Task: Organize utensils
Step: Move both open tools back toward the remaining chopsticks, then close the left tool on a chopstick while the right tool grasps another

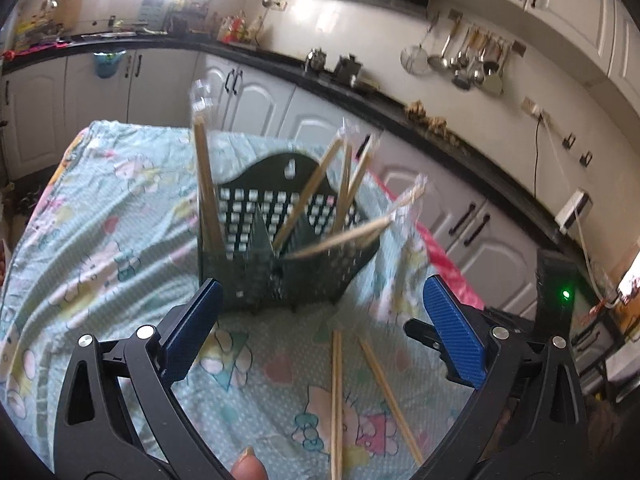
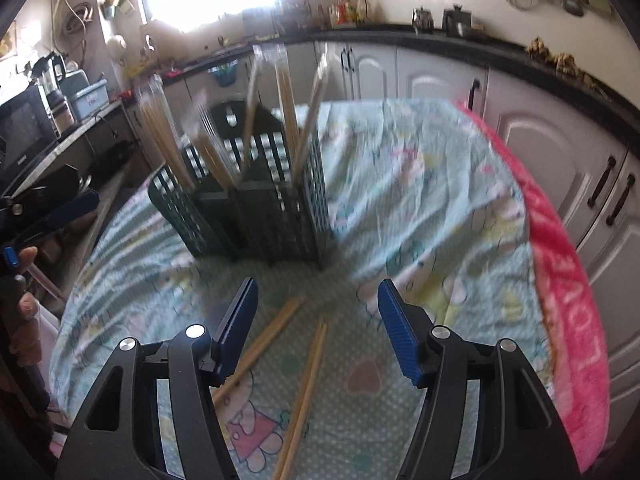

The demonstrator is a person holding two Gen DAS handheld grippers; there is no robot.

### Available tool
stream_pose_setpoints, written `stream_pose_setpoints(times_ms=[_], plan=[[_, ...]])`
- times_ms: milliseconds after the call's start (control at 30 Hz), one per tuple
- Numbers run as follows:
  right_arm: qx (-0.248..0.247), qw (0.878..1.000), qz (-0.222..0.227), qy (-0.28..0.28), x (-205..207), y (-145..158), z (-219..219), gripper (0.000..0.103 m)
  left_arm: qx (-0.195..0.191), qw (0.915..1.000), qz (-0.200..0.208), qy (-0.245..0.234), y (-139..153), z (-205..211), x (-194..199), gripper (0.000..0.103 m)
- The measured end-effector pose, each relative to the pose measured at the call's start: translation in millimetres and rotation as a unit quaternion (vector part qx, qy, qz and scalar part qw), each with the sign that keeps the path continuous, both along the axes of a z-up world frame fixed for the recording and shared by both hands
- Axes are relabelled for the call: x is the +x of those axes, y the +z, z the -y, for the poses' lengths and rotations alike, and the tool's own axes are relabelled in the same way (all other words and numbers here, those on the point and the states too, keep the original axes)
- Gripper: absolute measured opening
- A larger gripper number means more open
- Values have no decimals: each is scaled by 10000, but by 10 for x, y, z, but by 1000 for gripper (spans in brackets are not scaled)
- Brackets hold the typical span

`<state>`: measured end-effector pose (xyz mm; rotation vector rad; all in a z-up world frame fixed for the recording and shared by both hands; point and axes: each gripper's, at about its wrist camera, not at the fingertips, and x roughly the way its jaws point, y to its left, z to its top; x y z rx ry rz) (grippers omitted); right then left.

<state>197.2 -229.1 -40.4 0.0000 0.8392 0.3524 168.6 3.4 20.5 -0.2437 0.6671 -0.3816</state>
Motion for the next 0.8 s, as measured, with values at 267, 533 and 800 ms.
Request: stream_pose_setpoints(times_ms=[267, 533, 800], plan=[[-196, 9975, -608, 300, 133, -512, -148, 60, 284, 9977, -589, -189, -387, 130, 48, 73], [-311, 9957, -801, 351, 286, -764, -251, 60, 372, 9924, -1136, -300, -752, 212, 178, 64], [-352, 9962, -712, 344, 461, -779, -243, 52, 593, 9882, -1337, -456, -913, 349, 302, 56]])
